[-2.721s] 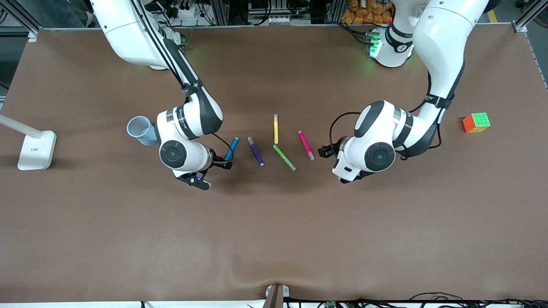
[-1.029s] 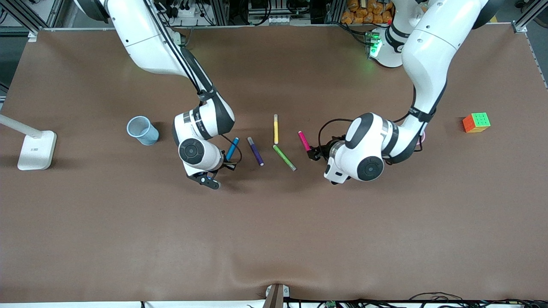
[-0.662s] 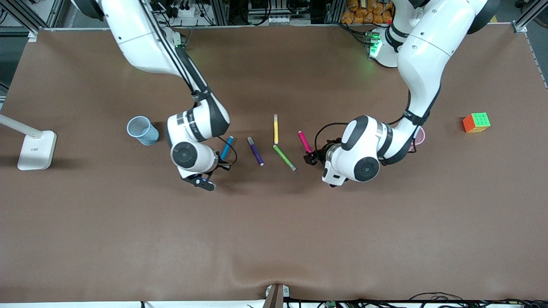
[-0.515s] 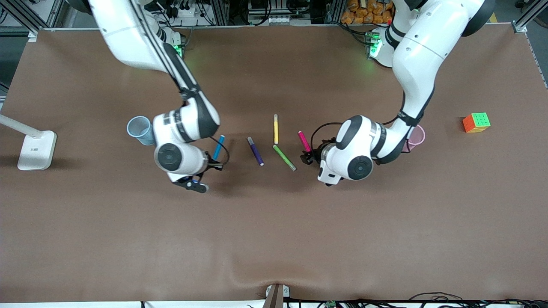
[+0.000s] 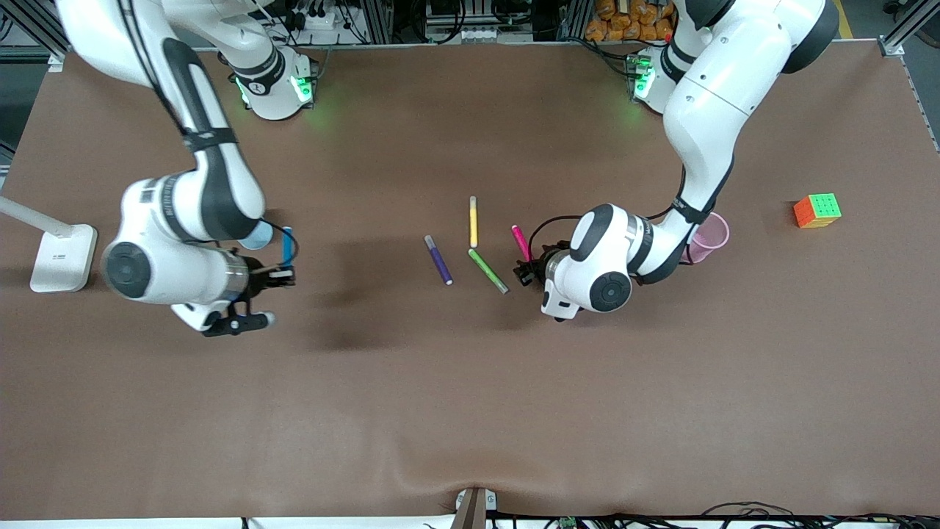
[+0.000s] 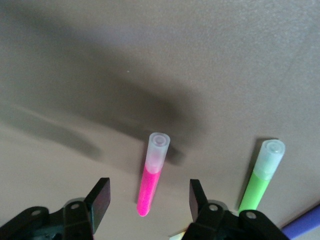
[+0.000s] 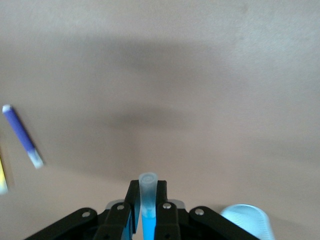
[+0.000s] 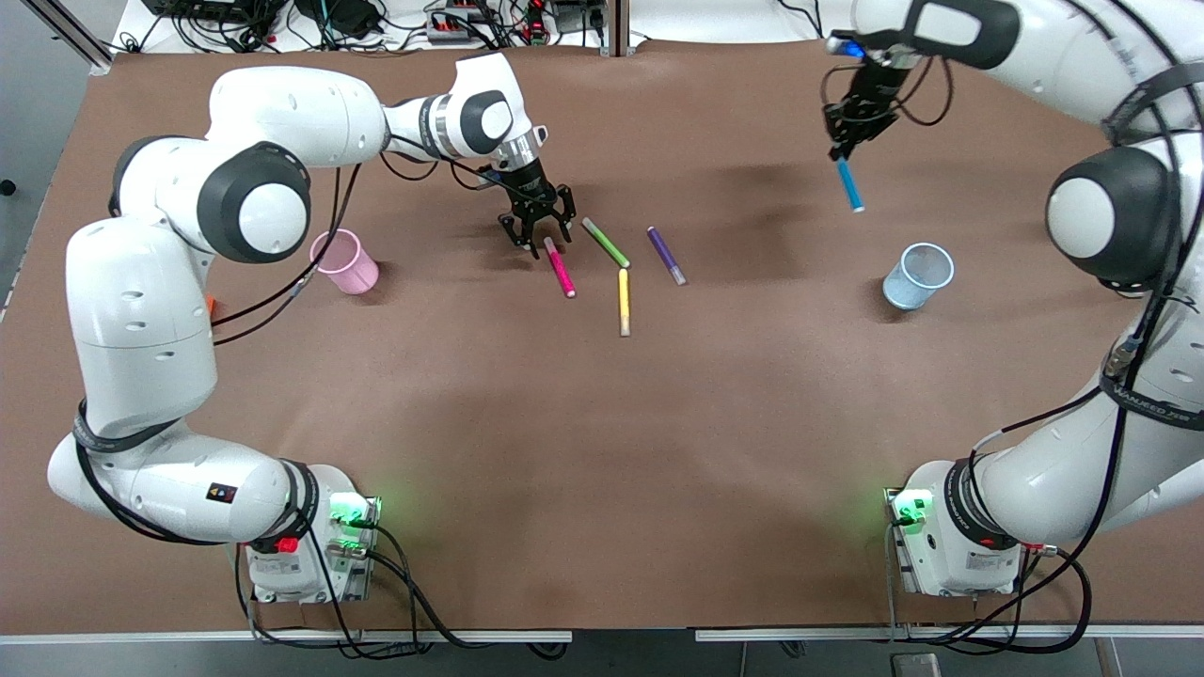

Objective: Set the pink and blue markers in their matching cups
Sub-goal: 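Carry the blue marker over the white cup while the left gripper lifts pink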

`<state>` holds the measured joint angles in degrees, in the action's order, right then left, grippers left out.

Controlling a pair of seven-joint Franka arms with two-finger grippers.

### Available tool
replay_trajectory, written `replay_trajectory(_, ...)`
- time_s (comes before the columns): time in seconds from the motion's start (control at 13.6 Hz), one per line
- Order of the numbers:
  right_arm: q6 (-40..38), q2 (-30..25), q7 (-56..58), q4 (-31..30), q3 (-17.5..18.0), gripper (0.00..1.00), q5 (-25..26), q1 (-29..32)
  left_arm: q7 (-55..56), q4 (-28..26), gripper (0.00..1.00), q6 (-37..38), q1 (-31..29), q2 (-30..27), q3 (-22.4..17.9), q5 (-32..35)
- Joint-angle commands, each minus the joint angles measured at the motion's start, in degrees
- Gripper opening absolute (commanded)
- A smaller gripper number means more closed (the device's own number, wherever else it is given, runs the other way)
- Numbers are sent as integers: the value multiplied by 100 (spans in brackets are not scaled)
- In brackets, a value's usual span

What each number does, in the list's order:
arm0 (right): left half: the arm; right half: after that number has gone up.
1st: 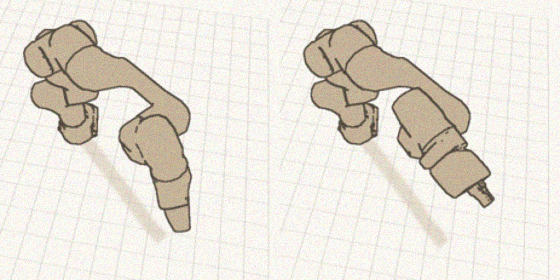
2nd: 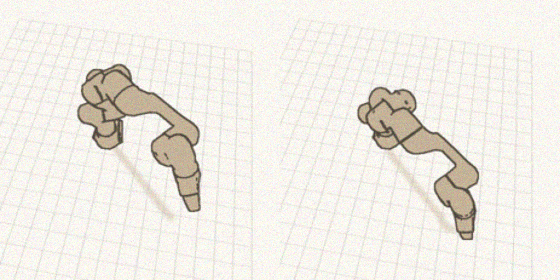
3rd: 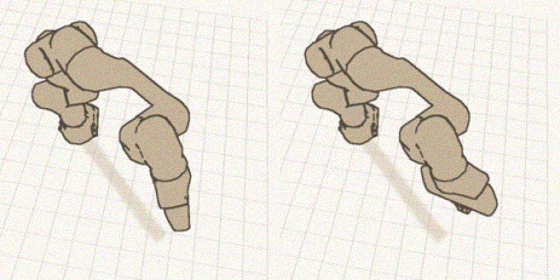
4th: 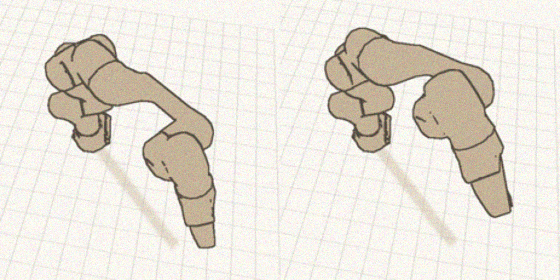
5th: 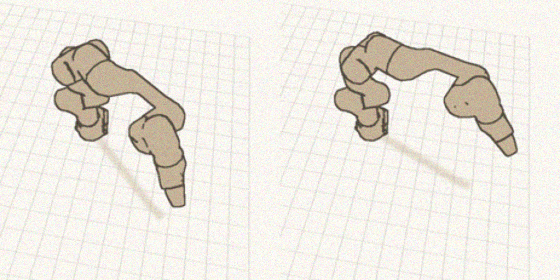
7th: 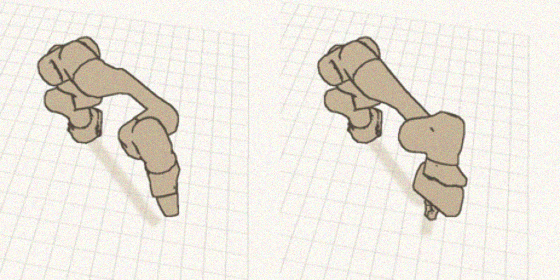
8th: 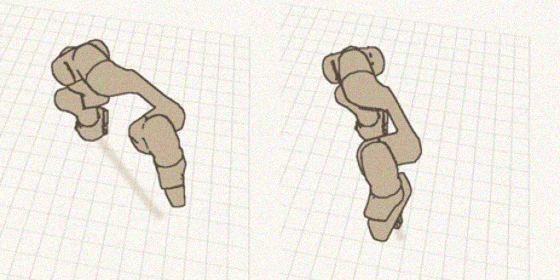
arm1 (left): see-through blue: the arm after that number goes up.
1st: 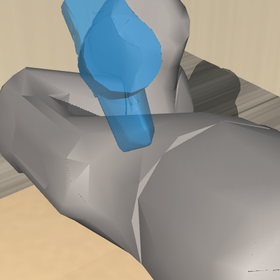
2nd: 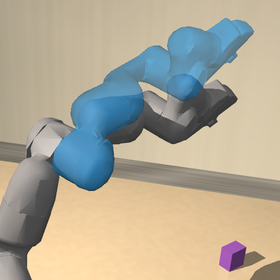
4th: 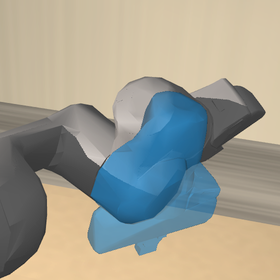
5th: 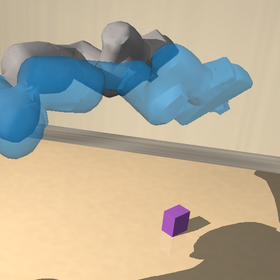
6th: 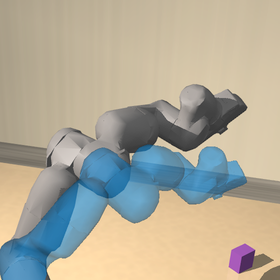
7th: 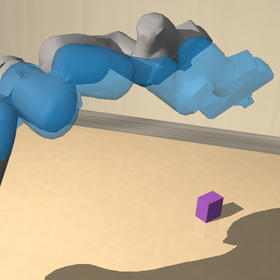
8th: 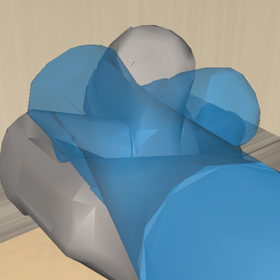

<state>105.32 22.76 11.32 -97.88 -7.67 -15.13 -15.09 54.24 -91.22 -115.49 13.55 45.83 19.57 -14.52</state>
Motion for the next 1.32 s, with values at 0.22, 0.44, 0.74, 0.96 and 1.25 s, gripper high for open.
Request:
replay_trajectory(0.22, -566, -895, 2301, -617, 143, 0, -112, 822, 70, 210, 53, -17, 16, 198, -23, -94)
replay_trajectory(0.44, -452, -940, 3890, -1074, 134, 0, -796, 1252, 61, 219, 38, -17, 16, 277, -23, -94)
replay_trajectory(0.74, -460, -967, 5650, -1584, 134, 0, -1438, 1789, 69, 219, 20, -26, 51, 321, -119, -103)
replay_trajectory(0.96, -408, -940, 6644, -1927, 125, 0, -1913, 1974, -9, 228, 0, -26, 16, 295, -146, -86)
replay_trajectory(1.25, -381, -932, 6963, -2288, 125, 0, -2161, 2089, -54, 263, 0, 9, -186, 41, -137, -33)
